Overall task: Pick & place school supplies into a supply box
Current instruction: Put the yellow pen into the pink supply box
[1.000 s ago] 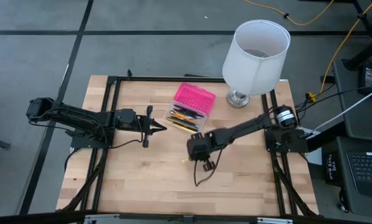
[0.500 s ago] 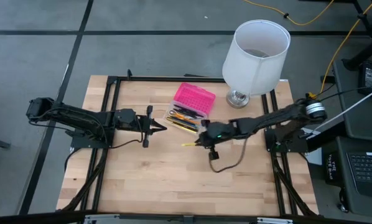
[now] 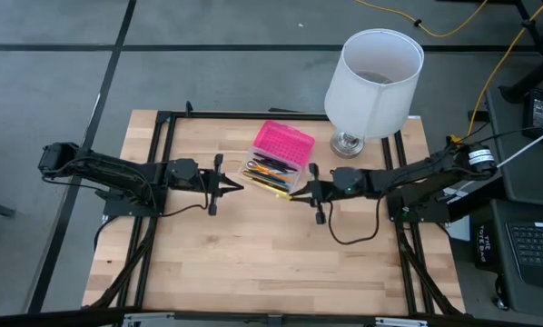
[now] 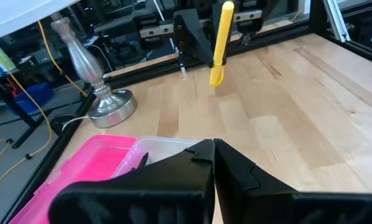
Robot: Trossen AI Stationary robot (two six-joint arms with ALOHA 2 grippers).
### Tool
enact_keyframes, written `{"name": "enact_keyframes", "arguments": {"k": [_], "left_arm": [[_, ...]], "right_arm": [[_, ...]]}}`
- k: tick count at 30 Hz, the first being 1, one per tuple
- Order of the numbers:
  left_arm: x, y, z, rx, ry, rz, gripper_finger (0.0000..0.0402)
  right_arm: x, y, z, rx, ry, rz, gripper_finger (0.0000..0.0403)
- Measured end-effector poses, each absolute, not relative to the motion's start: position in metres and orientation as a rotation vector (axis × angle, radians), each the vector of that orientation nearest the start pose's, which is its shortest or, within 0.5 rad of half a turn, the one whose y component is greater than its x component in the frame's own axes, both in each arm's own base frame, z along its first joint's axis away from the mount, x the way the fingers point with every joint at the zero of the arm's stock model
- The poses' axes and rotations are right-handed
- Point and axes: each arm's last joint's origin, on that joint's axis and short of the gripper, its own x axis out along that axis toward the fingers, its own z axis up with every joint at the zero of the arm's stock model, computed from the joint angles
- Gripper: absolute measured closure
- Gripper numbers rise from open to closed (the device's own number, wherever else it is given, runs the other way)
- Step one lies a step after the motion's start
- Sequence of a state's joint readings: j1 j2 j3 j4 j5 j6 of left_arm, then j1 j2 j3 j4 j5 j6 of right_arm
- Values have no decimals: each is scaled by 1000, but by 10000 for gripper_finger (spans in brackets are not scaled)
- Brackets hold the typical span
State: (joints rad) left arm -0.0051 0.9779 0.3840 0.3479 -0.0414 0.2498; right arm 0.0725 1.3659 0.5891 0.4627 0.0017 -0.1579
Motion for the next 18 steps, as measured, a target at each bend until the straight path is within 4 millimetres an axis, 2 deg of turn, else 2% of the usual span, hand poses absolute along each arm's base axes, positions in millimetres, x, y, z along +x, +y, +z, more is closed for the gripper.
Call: {"name": "enact_keyframes", "arguments": {"k": [10, 18], "left_arm": [[203, 0, 211, 191, 248, 4, 396], [203, 0, 211, 171, 248, 7, 400]], "right_arm": [[275, 21, 210, -174, 212, 54, 366], [274, 25, 210, -177, 226, -136, 366]]}}
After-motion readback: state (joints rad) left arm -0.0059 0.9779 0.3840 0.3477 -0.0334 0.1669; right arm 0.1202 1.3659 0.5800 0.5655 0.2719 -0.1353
